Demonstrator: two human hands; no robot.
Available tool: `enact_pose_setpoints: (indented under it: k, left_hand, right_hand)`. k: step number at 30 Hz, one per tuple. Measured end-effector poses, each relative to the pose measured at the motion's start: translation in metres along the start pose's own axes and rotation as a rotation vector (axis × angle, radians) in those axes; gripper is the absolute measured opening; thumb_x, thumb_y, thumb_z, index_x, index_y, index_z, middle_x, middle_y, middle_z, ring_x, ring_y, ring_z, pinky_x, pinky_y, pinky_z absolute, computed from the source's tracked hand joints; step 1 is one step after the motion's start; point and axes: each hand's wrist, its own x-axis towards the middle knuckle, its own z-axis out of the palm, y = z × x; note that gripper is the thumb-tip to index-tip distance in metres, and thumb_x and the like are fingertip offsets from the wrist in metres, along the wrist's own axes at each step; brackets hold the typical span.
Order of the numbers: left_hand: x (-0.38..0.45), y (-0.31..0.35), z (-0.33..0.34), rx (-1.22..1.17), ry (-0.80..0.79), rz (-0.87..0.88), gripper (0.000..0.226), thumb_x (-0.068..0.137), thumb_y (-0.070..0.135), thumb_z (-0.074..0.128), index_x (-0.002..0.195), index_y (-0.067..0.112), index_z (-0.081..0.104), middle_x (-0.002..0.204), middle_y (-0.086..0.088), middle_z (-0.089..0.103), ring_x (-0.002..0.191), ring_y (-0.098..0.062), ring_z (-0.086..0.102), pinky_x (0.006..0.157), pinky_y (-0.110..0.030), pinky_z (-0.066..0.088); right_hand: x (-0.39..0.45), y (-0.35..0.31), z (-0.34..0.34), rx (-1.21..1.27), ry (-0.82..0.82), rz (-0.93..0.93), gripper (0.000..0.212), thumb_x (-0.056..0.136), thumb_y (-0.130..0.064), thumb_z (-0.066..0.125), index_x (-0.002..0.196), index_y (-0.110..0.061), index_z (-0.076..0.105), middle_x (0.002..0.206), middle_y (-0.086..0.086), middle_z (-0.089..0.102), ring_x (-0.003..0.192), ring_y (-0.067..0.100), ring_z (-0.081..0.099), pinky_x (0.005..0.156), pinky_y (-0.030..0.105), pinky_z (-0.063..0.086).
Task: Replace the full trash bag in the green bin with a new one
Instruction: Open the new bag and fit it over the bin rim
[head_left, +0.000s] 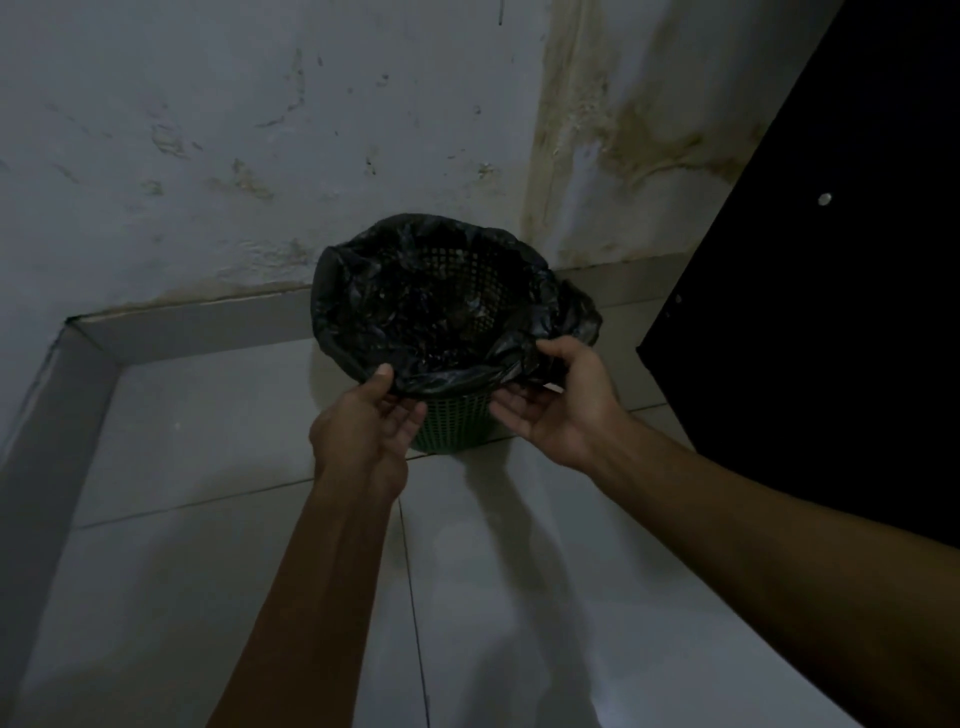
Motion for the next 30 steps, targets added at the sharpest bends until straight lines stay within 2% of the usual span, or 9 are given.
enact_pose_setpoints:
  k: [4,8,11,14,16,17,20,23,30]
  left_hand:
    - [0.005,0.001,-0.002,-0.050,-0.023,-0.037,0.005,0.093,0.011,0.058,0.088,0.010,0.058,0.084,-0.006,0.060,0.076,-0.019,0.059,0.056,-0.027,0.053]
    - [0.005,0.005,-0.004,-0.108,-0.039,-0.047,0.004,0.093,0.009,0.058,0.091,0.006,0.058,0.088,-0.008,0.062,0.083,-0.023,0.063,0.085,-0.039,0.053]
    - [0.005,0.009,-0.006,-0.115,-0.042,-0.039,0.005,0.093,0.008,0.057,0.090,0.006,0.057,0.091,-0.009,0.061,0.085,-0.024,0.062,0.079,-0.037,0.051]
    - [0.006,0.010,-0.007,-0.108,-0.062,-0.015,0.005,0.095,0.008,0.055,0.090,0.007,0.055,0.091,-0.010,0.060,0.083,-0.023,0.061,0.069,-0.036,0.052]
    - [0.008,0.011,-0.008,-0.102,-0.063,0.007,0.005,0.095,0.009,0.053,0.090,0.009,0.054,0.089,-0.008,0.060,0.082,-0.022,0.061,0.067,-0.035,0.052]
    - [0.009,0.012,-0.008,-0.101,-0.065,0.016,0.005,0.095,0.009,0.053,0.091,0.009,0.054,0.088,-0.008,0.060,0.082,-0.021,0.061,0.066,-0.035,0.051]
    - [0.010,0.013,-0.007,-0.100,-0.076,0.034,0.005,0.096,0.008,0.052,0.092,0.009,0.053,0.091,-0.009,0.061,0.084,-0.022,0.061,0.068,-0.037,0.051]
    - [0.009,0.013,-0.007,-0.071,-0.083,0.060,0.008,0.097,0.007,0.050,0.089,0.008,0.051,0.091,-0.011,0.060,0.082,-0.024,0.061,0.079,-0.041,0.053]
    - [0.006,0.017,-0.009,0.034,-0.127,0.076,0.017,0.097,0.007,0.049,0.081,0.010,0.048,0.092,-0.012,0.061,0.082,-0.025,0.062,0.077,-0.040,0.054]
  right_hand:
    - [0.004,-0.006,-0.002,-0.032,0.116,-0.065,0.013,0.092,-0.018,0.048,0.094,-0.008,0.057,0.095,0.015,0.062,0.084,0.029,0.063,0.066,0.042,0.055]
    - [0.012,-0.011,-0.002,-0.152,0.283,-0.127,0.010,0.093,-0.014,0.052,0.096,-0.009,0.060,0.077,0.007,0.055,0.063,0.020,0.053,0.052,0.031,0.052]
    - [0.013,-0.016,-0.003,-0.217,0.377,-0.080,0.016,0.092,-0.005,0.051,0.077,-0.010,0.054,0.064,0.003,0.041,0.047,0.014,0.027,0.037,0.017,0.036]
    - [0.011,-0.019,-0.002,-0.133,0.315,-0.005,0.020,0.096,-0.003,0.046,0.077,-0.007,0.051,0.066,0.006,0.045,0.048,0.013,0.033,0.030,0.014,0.037]
    - [0.007,-0.022,0.001,-0.065,0.268,0.023,0.021,0.099,-0.009,0.046,0.079,-0.003,0.051,0.074,0.009,0.049,0.058,0.016,0.047,0.037,0.021,0.052]
    - [0.005,-0.023,0.003,-0.033,0.248,0.025,0.023,0.099,-0.010,0.045,0.078,-0.002,0.051,0.078,0.011,0.050,0.063,0.018,0.050,0.051,0.026,0.058]
    - [0.001,-0.028,0.008,-0.002,0.183,0.007,0.022,0.099,-0.009,0.044,0.080,-0.001,0.052,0.084,0.015,0.053,0.073,0.023,0.055,0.080,0.040,0.053]
    - [-0.002,-0.032,0.012,-0.001,0.128,-0.005,0.018,0.095,-0.015,0.049,0.081,-0.004,0.053,0.088,0.016,0.058,0.080,0.027,0.059,0.081,0.041,0.051]
    - [0.002,-0.031,0.013,-0.116,0.098,0.035,0.011,0.086,-0.017,0.068,0.087,-0.008,0.061,0.089,0.010,0.062,0.081,0.022,0.060,0.068,0.034,0.053]
